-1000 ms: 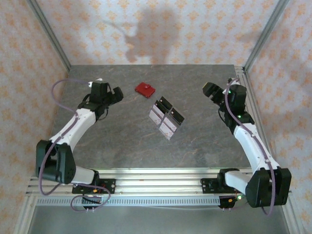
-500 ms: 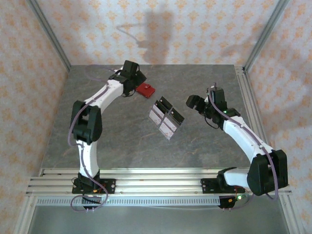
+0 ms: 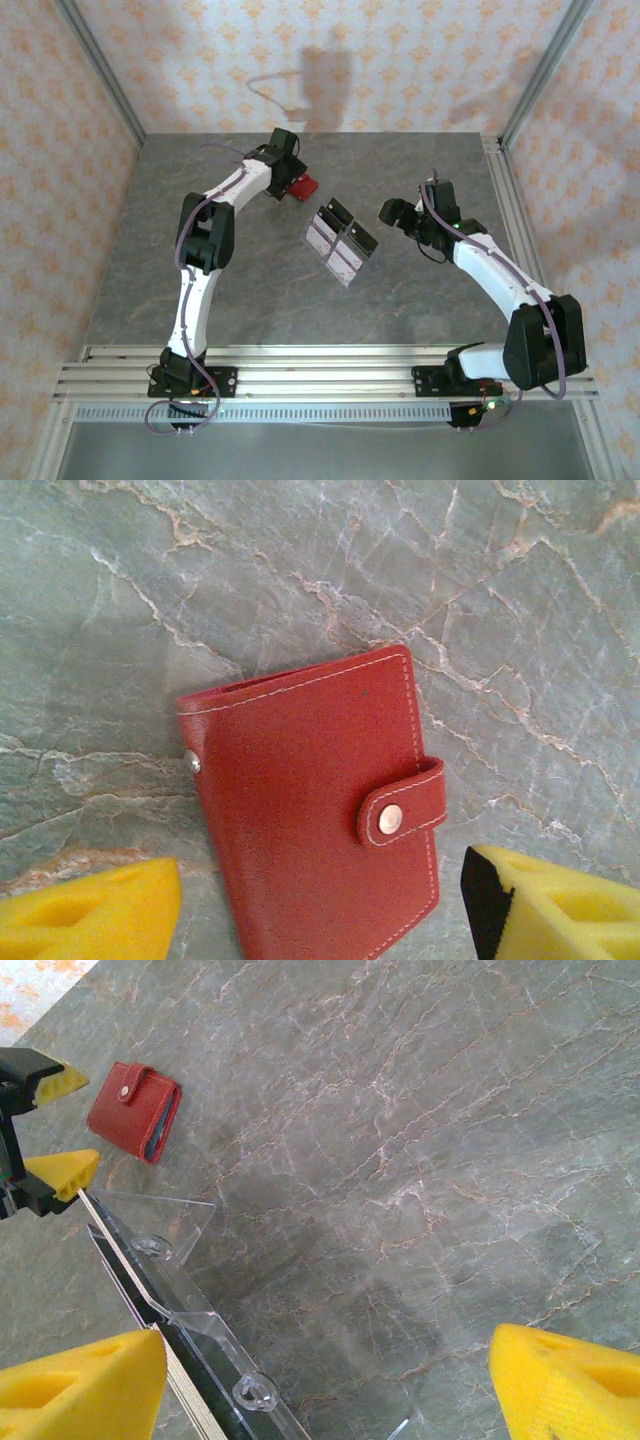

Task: Put the credit cards into the card holder
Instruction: Pick up the card holder from the top-center of the table.

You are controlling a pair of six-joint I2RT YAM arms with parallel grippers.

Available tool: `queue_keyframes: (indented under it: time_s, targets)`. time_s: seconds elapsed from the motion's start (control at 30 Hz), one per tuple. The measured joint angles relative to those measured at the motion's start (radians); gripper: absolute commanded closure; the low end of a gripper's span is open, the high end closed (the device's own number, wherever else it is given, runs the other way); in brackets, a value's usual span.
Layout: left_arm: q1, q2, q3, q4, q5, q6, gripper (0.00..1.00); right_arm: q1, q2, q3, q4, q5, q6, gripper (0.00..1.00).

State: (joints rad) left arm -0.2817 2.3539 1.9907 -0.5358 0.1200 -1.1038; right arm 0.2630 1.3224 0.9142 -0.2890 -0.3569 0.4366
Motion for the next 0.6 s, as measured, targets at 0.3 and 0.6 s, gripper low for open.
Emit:
queue_keyframes:
  time_s: [0.3,0.6]
  targets:
    - [0.000,0.005,0.012,0.001,0.005,-0.024,0.26,0.000,0.001,0.000,0.014,-0.002,0.000,0.16]
    - [0.000,0.007,0.011,0.001,0.004,-0.033,0.26,0.000,0.001,0.000,0.016,-0.002,0.000,0.16]
